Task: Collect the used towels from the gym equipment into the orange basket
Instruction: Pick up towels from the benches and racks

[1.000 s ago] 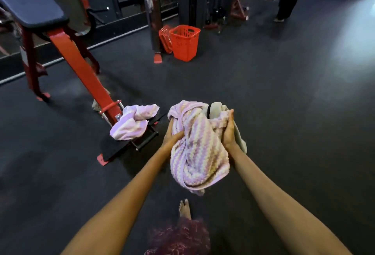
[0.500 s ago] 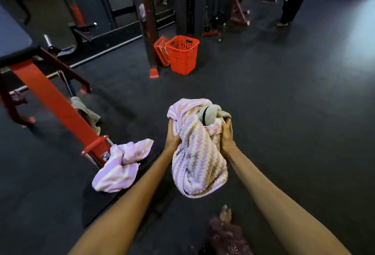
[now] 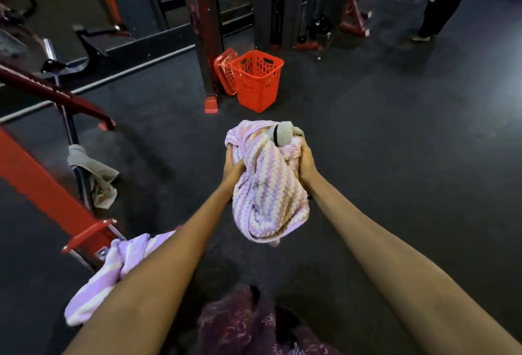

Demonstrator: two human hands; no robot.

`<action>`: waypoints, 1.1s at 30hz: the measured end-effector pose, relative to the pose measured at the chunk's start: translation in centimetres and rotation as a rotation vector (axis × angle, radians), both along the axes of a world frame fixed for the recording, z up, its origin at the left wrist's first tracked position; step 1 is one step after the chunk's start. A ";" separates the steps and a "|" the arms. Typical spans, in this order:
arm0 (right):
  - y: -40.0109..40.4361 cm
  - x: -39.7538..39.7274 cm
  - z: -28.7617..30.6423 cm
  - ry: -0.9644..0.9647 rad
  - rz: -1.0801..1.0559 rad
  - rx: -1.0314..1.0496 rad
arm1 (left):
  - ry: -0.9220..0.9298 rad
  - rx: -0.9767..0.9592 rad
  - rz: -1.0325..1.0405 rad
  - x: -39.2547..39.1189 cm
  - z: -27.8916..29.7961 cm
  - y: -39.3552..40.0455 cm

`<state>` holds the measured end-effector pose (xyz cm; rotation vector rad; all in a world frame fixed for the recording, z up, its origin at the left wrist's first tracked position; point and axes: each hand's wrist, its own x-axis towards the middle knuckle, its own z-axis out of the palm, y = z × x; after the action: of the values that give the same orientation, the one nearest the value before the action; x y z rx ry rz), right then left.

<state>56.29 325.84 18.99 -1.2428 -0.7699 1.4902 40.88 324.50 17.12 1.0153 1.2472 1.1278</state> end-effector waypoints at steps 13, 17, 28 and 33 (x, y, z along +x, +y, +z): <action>29.3 5.7 -1.4 0.167 -0.023 0.027 | -0.027 -0.022 0.118 6.7 -1.9 28.9; 39.1 7.0 0.0 0.158 -0.031 0.012 | -0.014 -0.033 0.142 8.1 -0.2 38.2; 63.5 9.6 2.1 0.286 0.011 0.047 | -0.013 0.026 0.170 11.4 1.3 62.3; 74.4 11.0 1.3 0.199 0.066 0.069 | -0.010 0.032 0.224 13.0 1.0 71.9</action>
<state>67.31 400.26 20.28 -1.0081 -0.7284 1.5999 53.84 396.38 18.12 0.9082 1.3633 1.3272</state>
